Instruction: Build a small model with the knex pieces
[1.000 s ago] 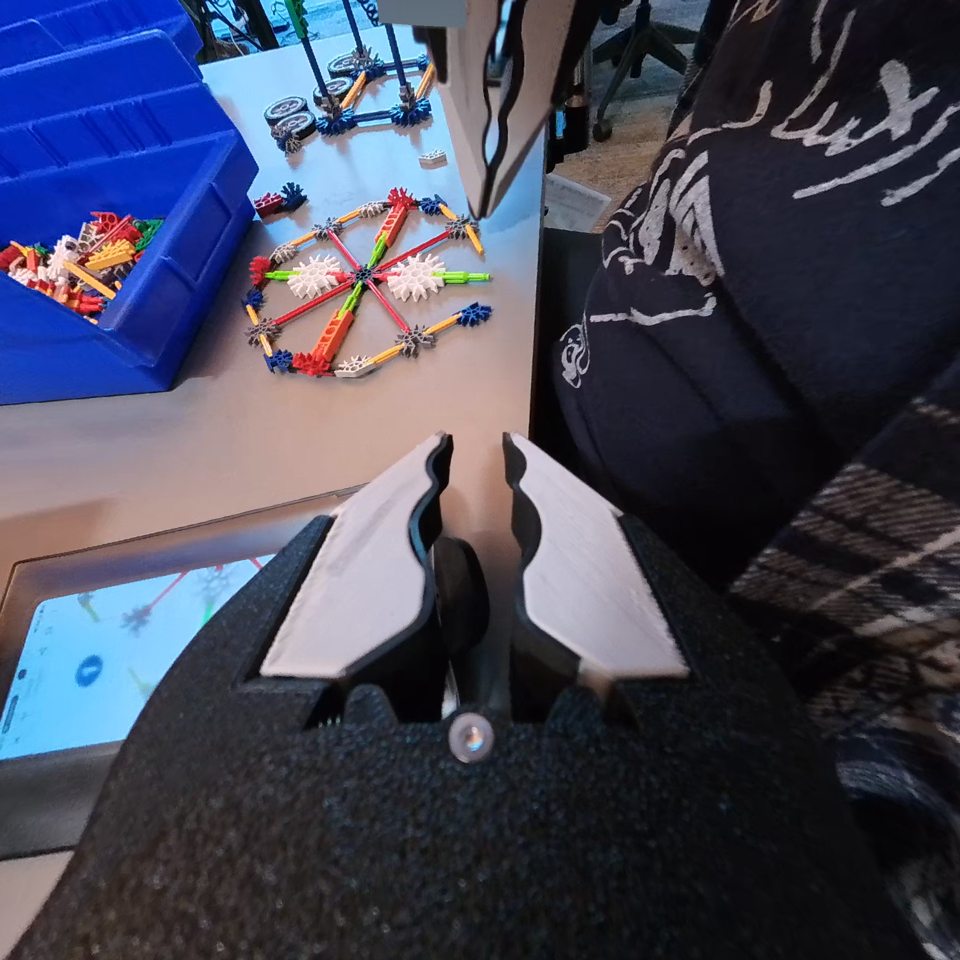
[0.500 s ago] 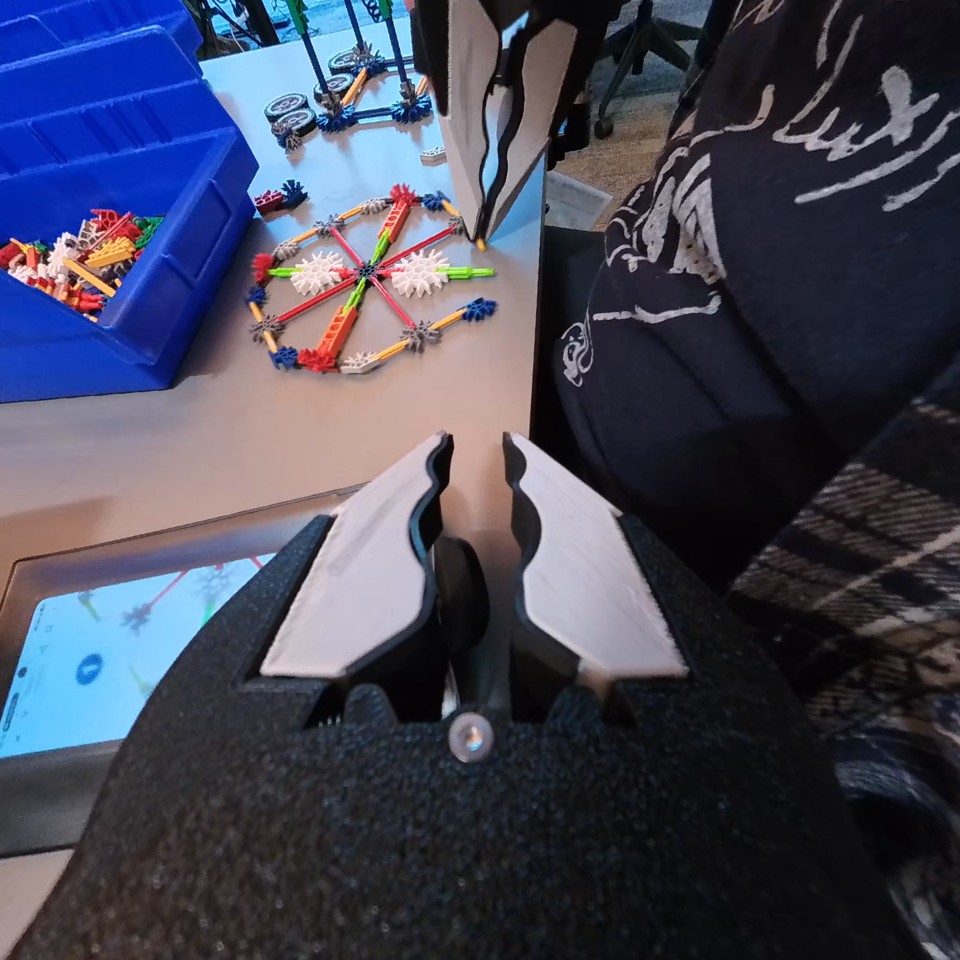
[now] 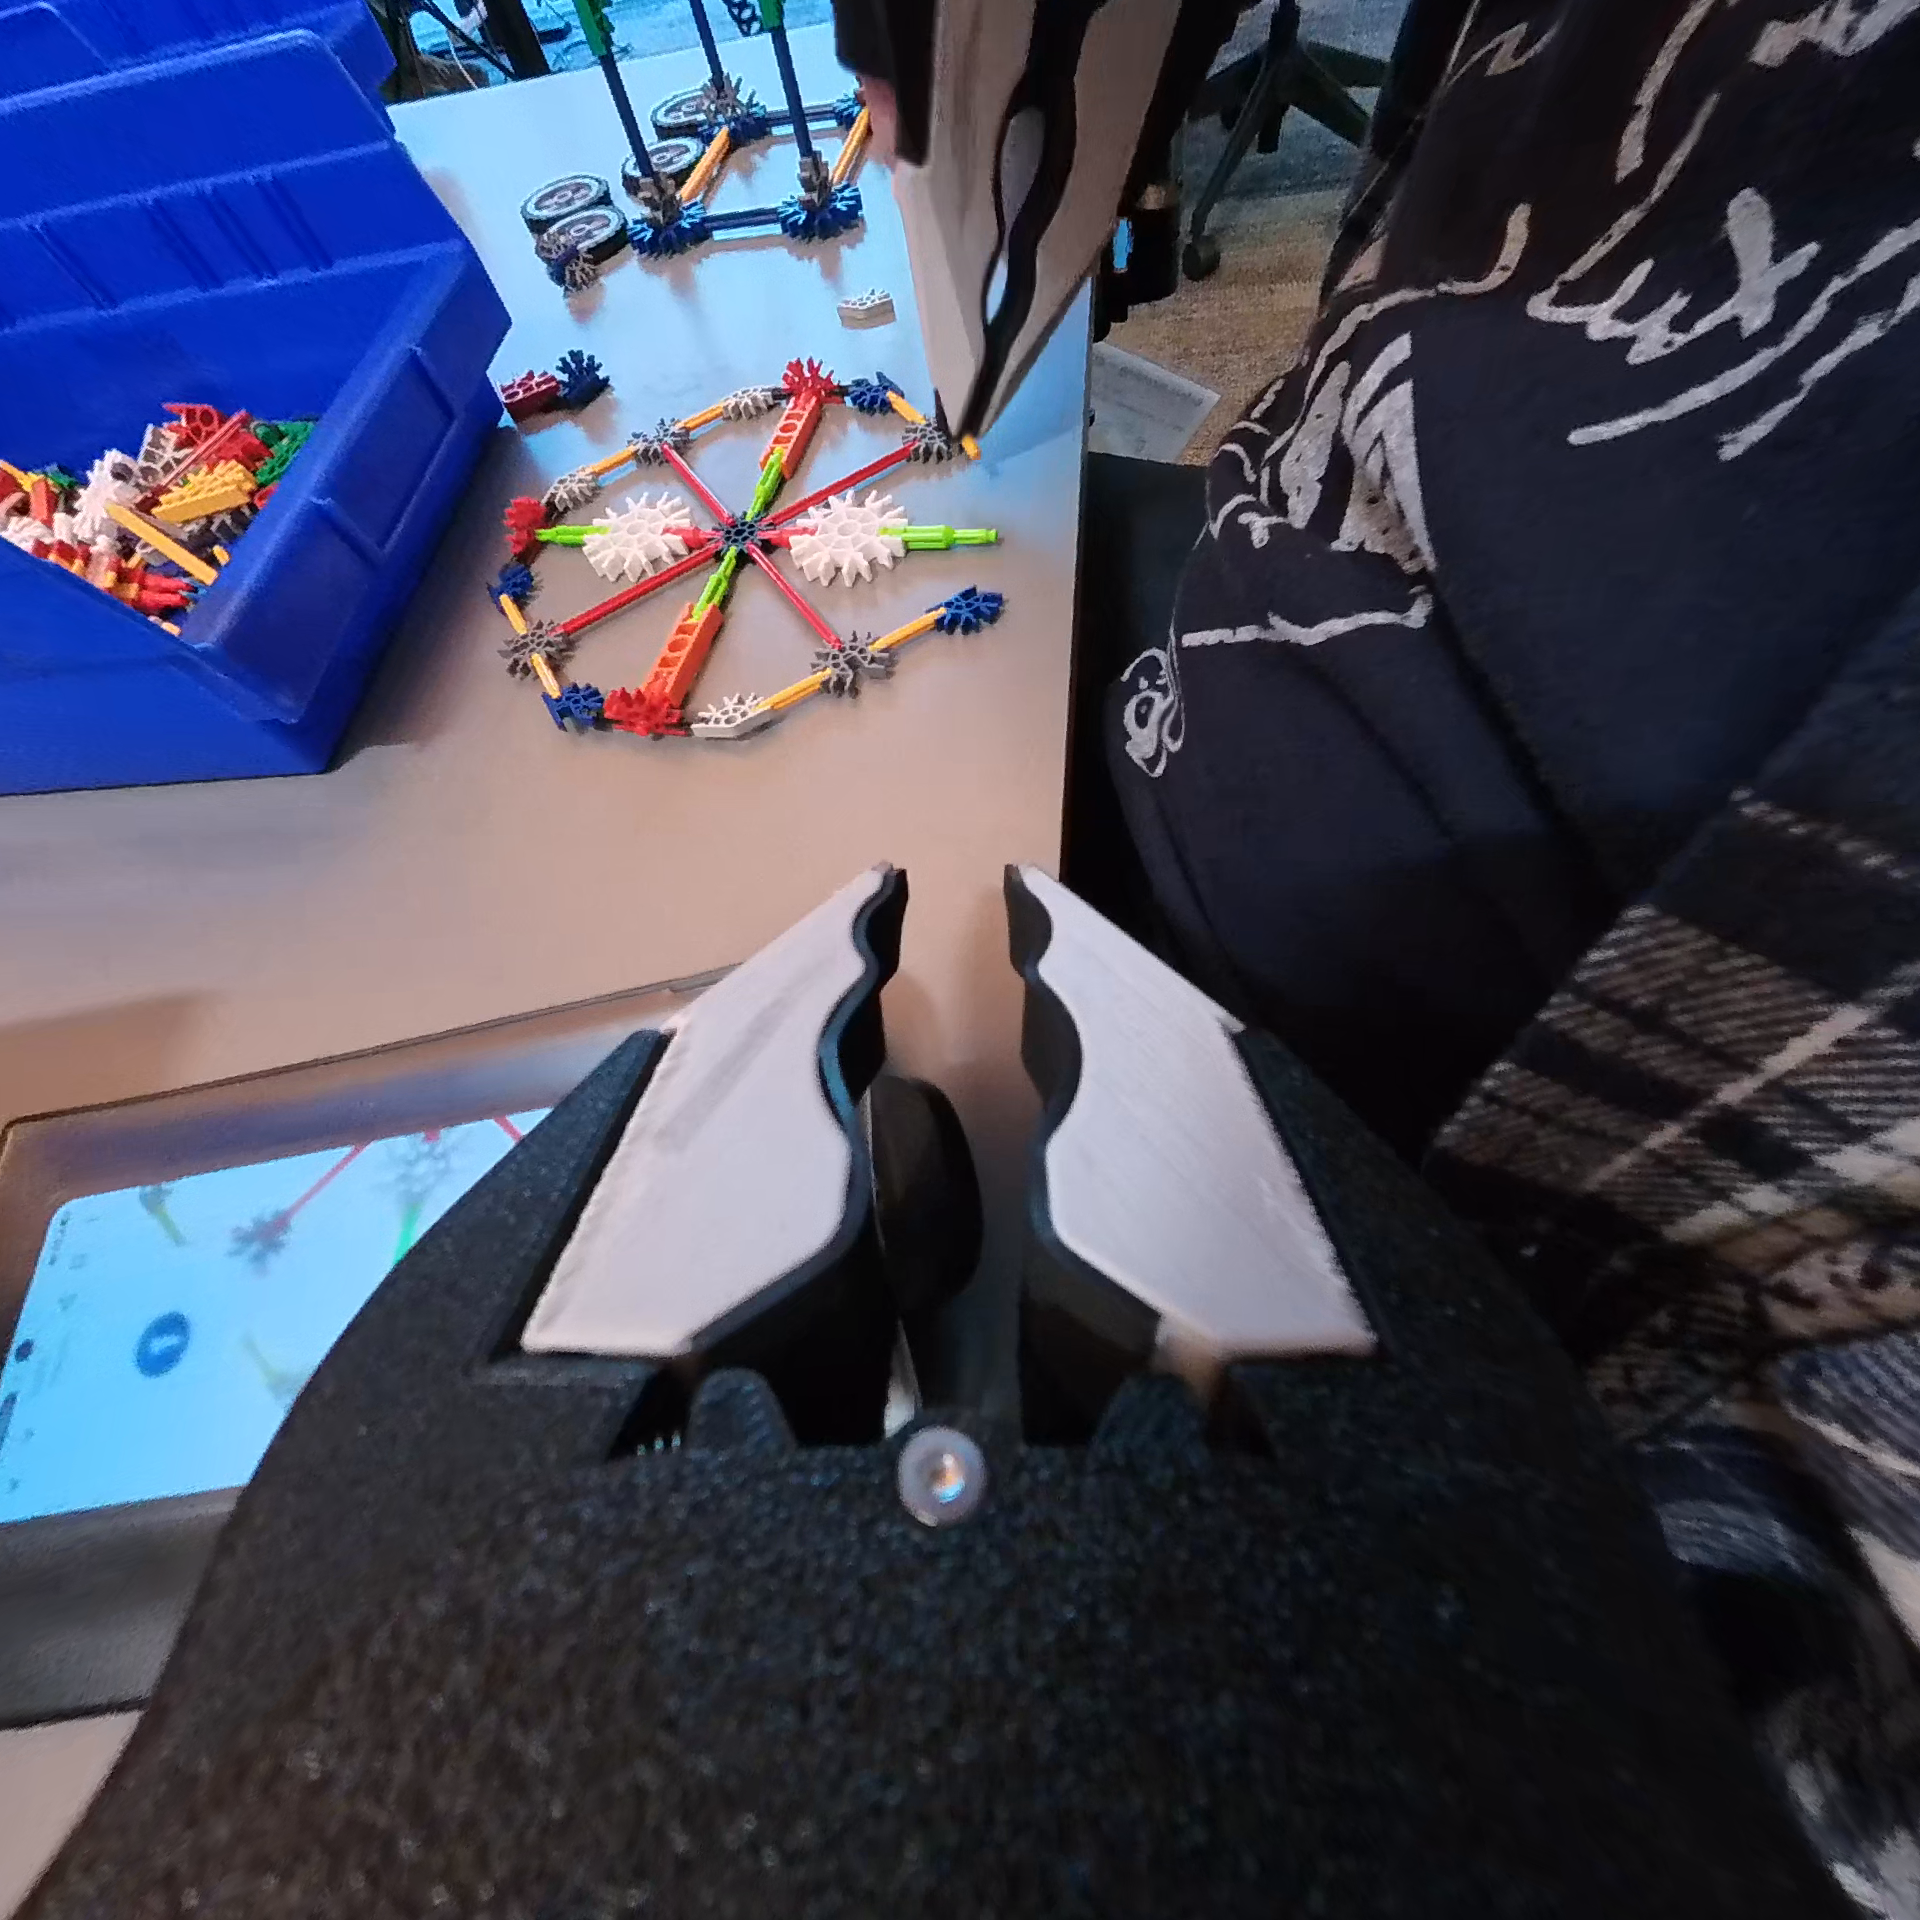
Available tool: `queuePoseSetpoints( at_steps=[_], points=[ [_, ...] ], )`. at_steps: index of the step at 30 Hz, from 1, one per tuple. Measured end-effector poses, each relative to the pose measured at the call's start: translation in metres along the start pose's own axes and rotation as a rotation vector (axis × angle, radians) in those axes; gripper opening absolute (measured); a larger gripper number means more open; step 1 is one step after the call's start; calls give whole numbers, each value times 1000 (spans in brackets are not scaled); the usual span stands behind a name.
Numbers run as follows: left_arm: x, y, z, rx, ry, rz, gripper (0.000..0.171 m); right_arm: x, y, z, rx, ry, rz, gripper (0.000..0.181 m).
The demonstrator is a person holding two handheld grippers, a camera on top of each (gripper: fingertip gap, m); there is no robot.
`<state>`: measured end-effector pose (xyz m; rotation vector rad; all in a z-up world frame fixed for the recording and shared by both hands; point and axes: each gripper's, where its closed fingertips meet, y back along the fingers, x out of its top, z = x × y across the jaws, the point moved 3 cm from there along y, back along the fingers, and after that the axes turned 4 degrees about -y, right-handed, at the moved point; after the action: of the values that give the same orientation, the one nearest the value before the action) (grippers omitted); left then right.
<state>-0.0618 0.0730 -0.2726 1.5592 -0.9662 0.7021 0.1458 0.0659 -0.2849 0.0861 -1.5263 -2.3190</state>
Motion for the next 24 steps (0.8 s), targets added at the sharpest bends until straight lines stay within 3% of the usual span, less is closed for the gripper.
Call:
queuePoseSetpoints(
  at_steps=[22,24],
  points=[
    [-1,-1,-2,2,11,-4,17,-5,-9,-2,13,71,25,1],
    [-1,-1,-2,4,10,-5,17,-5,-8,-2,11,59,25,9]
  ],
)
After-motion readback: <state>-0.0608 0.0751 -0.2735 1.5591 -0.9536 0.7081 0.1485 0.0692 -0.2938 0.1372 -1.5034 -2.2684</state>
